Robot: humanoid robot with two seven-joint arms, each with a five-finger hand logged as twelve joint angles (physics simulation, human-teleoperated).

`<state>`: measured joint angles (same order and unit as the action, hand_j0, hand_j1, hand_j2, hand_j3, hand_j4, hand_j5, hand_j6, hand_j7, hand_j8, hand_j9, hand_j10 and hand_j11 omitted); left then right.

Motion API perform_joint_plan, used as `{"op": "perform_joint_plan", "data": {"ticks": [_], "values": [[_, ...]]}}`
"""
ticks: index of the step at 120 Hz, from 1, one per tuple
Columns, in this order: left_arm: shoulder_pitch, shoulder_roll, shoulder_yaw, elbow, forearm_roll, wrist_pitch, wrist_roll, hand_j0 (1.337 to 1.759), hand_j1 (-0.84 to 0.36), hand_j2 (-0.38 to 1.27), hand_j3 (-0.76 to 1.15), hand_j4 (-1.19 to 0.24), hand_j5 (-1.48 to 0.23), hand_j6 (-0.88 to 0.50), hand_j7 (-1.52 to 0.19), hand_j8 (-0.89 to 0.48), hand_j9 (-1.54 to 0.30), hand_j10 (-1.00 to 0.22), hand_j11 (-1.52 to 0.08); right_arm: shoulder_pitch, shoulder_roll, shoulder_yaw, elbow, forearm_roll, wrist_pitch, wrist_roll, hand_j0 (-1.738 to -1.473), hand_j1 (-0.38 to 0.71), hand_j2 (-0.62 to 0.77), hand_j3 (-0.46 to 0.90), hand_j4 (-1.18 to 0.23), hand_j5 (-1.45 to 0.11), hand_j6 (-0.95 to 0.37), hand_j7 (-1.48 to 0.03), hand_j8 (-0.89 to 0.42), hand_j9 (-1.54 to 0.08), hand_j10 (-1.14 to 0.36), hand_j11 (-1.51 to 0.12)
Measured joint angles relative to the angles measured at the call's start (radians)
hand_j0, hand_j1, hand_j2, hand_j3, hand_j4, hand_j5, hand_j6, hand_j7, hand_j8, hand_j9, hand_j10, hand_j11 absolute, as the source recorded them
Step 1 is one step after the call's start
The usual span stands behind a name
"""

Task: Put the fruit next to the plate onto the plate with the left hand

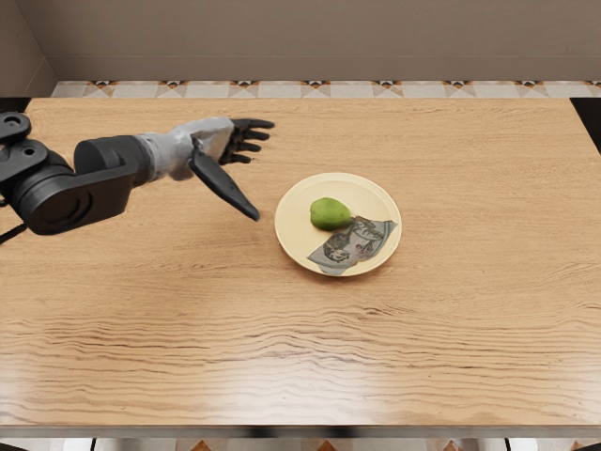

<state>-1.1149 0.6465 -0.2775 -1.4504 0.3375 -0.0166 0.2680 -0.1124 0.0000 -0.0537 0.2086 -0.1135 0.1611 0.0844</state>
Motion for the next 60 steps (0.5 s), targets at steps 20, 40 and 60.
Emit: {"op": "perform_joint_plan", "data": {"ticks": [20, 40, 60], "values": [[0.144, 0.28, -0.117, -0.015, -0.321, -0.347, 0.0, 1.658, 0.31, 0.02, 0.0, -0.04, -0.05, -0.03, -0.05, -0.03, -0.05, -0.03, -0.05, 0.0, 0.0, 0.0, 0.0, 0.0, 0.0, 0.0, -1.658, -0.33, 0.0, 0.0, -0.02, -0.02, -0.01, -0.02, -0.01, -0.02, -0.01, -0.02], [0.175, 0.315, -0.159, -0.019, -0.447, -0.514, 0.005, 1.658, 0.33, 0.01, 0.0, -0.02, -0.03, -0.02, -0.03, -0.02, -0.03, -0.02, -0.03, 0.0, 0.0, 0.0, 0.0, 0.0, 0.0, 0.0, -1.658, -0.33, 0.0, 0.0, -0.01, -0.02, -0.01, -0.02, -0.01, -0.02, -0.01, -0.02], [0.175, 0.315, -0.169, -0.02, -0.472, -0.55, 0.006, 1.658, 0.33, 0.01, 0.0, -0.01, -0.02, -0.01, -0.02, -0.01, -0.02, -0.01, -0.02, 0.0, 0.0, 0.0, 0.0, 0.0, 0.0, 0.0, -1.658, -0.33, 0.0, 0.0, -0.01, -0.02, -0.01, -0.02, -0.01, -0.02, -0.01, -0.02]]}}
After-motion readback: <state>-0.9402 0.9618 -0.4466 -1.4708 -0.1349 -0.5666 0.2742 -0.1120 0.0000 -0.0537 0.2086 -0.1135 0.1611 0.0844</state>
